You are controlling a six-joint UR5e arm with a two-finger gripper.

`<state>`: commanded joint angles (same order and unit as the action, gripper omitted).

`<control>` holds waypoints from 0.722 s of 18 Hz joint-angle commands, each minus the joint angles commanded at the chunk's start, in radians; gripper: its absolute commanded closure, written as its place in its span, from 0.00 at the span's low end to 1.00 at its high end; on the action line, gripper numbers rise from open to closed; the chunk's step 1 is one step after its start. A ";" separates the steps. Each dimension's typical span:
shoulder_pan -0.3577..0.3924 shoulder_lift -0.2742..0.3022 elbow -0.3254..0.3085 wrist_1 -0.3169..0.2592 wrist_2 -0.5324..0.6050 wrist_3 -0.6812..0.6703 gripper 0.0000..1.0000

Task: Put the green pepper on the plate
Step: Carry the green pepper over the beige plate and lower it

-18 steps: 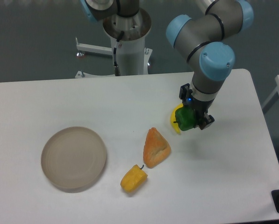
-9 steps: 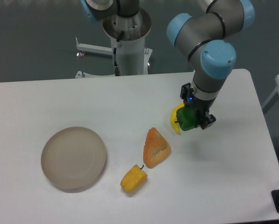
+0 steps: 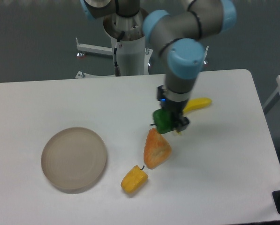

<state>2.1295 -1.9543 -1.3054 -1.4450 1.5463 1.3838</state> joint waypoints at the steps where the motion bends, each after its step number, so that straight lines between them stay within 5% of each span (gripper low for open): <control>1: -0.023 0.000 0.000 0.000 -0.008 -0.018 0.57; 8: -0.152 -0.058 -0.011 0.017 -0.259 -0.297 0.56; 13: -0.200 -0.153 -0.012 0.172 -0.255 -0.358 0.54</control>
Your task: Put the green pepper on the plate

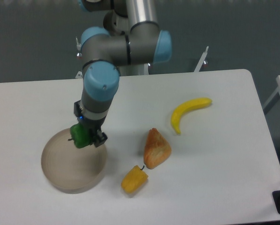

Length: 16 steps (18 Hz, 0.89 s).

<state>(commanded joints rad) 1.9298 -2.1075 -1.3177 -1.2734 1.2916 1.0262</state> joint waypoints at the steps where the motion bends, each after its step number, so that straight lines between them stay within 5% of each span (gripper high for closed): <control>1: -0.006 -0.012 0.000 0.015 0.002 0.000 0.53; 4: -0.015 -0.038 -0.006 0.040 0.028 0.003 0.49; 8: -0.020 -0.042 -0.044 0.063 0.031 0.005 0.31; 9: -0.021 -0.043 -0.044 0.063 0.031 0.005 0.23; 10: -0.022 -0.043 -0.043 0.065 0.037 0.005 0.04; 11: -0.029 -0.042 -0.043 0.065 0.041 0.005 0.00; 16: -0.035 -0.031 -0.040 0.066 0.049 0.005 0.00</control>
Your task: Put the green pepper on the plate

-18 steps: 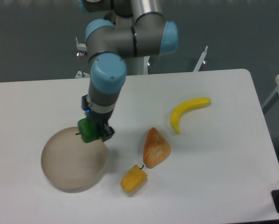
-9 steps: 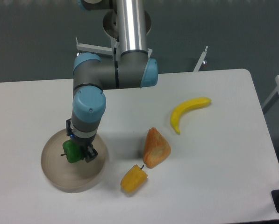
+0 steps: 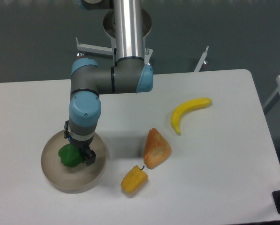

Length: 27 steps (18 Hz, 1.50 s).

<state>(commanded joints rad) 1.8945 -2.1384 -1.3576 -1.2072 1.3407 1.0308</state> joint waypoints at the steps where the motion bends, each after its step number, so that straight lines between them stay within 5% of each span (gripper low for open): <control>1: 0.000 0.005 0.002 -0.002 0.000 0.002 0.00; 5: 0.040 0.055 0.017 0.002 0.018 0.009 0.00; 10: 0.133 0.116 0.017 -0.021 0.279 0.043 0.00; 14: 0.210 0.129 0.008 -0.025 0.281 0.099 0.00; 21: 0.396 0.178 0.008 -0.158 0.281 0.434 0.00; 27: 0.463 0.160 0.021 -0.155 0.240 0.534 0.00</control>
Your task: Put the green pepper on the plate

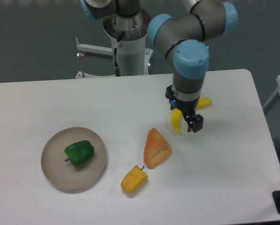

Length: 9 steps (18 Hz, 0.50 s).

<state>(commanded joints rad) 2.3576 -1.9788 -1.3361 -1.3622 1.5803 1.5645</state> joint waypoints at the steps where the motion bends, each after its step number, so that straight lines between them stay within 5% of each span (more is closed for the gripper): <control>1: 0.009 0.000 -0.003 0.002 -0.026 0.014 0.00; 9: 0.015 -0.005 -0.011 0.012 -0.026 0.019 0.00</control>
<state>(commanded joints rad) 2.3731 -1.9834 -1.3469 -1.3499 1.5539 1.5831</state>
